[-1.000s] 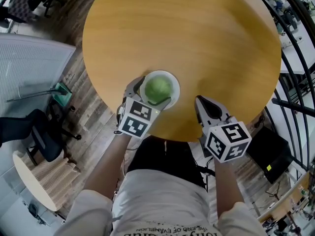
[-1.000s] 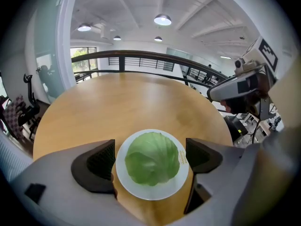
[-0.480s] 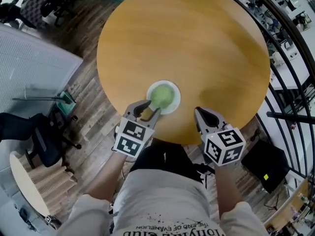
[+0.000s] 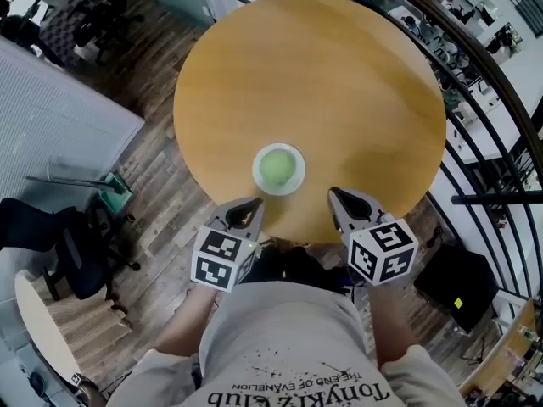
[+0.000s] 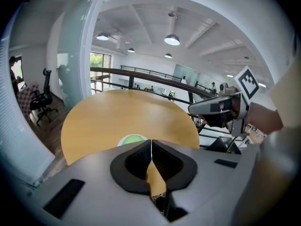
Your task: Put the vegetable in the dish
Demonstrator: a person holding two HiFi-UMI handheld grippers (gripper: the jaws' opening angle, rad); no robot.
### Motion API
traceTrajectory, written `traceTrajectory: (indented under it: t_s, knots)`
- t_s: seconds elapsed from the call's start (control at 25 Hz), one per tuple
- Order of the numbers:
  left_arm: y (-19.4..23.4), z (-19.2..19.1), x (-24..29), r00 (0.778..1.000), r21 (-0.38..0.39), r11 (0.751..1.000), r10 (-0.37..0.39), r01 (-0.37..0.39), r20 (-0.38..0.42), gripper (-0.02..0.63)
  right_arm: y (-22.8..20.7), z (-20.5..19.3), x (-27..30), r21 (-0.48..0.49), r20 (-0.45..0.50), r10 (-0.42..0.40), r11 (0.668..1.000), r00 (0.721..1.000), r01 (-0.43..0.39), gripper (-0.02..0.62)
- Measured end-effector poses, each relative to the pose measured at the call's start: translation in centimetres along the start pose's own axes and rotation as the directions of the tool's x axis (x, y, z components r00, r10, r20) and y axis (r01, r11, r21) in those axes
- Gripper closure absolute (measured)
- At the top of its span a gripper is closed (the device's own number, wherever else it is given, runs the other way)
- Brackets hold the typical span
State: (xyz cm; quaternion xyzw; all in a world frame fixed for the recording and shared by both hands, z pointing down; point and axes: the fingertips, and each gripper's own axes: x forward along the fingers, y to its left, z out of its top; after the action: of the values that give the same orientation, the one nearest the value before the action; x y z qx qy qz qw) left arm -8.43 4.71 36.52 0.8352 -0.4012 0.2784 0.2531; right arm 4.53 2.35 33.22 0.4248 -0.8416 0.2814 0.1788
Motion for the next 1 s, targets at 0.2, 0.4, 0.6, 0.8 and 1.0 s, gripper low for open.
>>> traceTrajectory:
  t_s: [0.2, 0.4, 0.6, 0.8, 1.0]
  knots:
    - [-0.4, 0.3, -1.8, 0.999, -0.060, 0.998, 0.003, 0.000, 0.043, 0.583, 1.3, 0.8, -1.3, -0.015, 0.028, 0.004, 1.000, 1.000, -0.004, 0.571]
    - [-1.8, 0.2, -2.4, 0.999, -0.057, 0.998, -0.004, 0.006, 0.041, 0.583, 1.7, 0.9, -2.2, -0.014, 0.051, 0.008, 1.000, 0.999, -0.007, 0.571]
    - [-1.6, 0.4, -3.0, 0.998, -0.054, 0.998, 0.017, -0.014, 0.058, 0.583, 2.5, 1.0, -1.8, -0.002, 0.064, 0.043, 0.999, 0.997, -0.043, 0.571]
    - [-1.3, 1.1, -3.2, 0.997, -0.061, 0.998, 0.029, -0.025, 0.071, 0.583, 3.0, 1.6, -1.6, -0.034, 0.050, 0.057, 0.998, 0.997, -0.056, 0.571]
    - [-1.4, 0.8, -3.2, 0.997, -0.059, 0.998, 0.030, -0.026, 0.072, 0.583, 3.2, 1.3, -1.3, -0.040, 0.044, 0.066, 0.997, 0.997, -0.064, 0.571]
